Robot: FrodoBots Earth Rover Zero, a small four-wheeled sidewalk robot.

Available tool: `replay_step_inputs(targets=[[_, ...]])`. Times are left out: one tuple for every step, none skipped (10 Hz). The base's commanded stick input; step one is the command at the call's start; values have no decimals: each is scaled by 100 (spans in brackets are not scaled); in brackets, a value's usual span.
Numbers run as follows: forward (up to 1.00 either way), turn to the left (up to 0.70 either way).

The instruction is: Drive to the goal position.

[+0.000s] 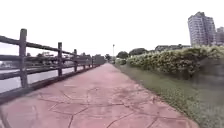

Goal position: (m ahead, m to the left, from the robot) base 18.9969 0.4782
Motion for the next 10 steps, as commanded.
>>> replay_step_inputs(targets=[[100,0],[100,0],[100,0],[100,0],[100,0],[100,0],[100,0],[100,0],[100,0],[100,0]])
